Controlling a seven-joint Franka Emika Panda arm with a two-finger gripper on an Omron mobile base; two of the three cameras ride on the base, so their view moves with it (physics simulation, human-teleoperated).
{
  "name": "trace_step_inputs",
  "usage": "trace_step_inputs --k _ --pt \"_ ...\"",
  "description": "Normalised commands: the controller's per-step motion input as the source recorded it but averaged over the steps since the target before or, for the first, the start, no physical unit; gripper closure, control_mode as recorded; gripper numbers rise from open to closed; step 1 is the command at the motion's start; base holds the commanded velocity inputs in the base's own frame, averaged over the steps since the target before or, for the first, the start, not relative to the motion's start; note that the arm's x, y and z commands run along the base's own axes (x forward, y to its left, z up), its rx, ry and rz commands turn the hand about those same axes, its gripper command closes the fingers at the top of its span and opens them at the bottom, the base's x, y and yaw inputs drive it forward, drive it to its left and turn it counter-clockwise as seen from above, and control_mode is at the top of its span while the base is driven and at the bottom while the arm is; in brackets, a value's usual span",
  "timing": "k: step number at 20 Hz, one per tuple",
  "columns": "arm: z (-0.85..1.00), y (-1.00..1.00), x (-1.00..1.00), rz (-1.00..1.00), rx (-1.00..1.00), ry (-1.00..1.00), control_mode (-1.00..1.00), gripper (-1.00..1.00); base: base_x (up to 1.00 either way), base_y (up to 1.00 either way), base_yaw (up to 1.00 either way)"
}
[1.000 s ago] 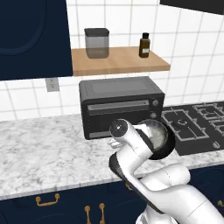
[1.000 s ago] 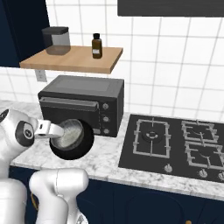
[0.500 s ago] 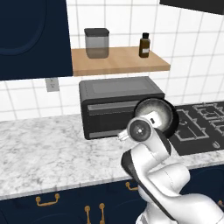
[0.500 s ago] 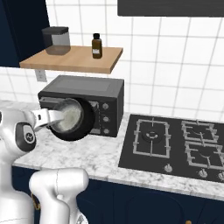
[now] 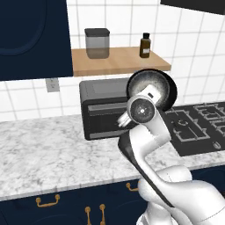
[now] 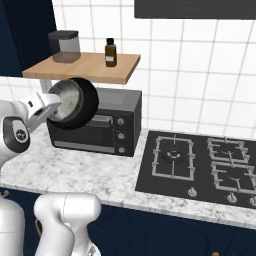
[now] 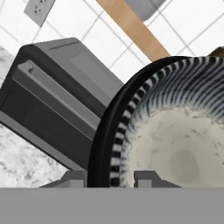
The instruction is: Pick up the bowls on the counter and stack them on top of one another in the open cabinet. Place the smaller bowl on top of the larger bowl.
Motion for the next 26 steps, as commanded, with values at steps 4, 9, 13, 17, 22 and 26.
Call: trace_step_inputs --k 4,9,13,17,22,26 --pt "1.0 0.39 0.15 0.05 -0.12 0.11 -1.0 1.0 0.0 0.0 0.0" --pt "0.87 0.09 0.64 0.11 0.0 0.07 -1.0 1.0 0.0 0.0 0.0" --pt "0.3 0.0 0.89 0.3 0.0 0.17 -1.0 1.0 0.0 0.0 0.0" --pt "0.0 0.03 0.2 0.02 0.0 -0.03 -1.0 1.0 0.0 0.0 0.0" --pt "0.0 0.0 0.72 0.0 0.0 0.02 -1.0 1.0 0.0 0.0 0.0" --pt "-0.01 0.07 0.77 0.0 0.0 0.1 -1.0 1.0 0.0 0.0 0.0"
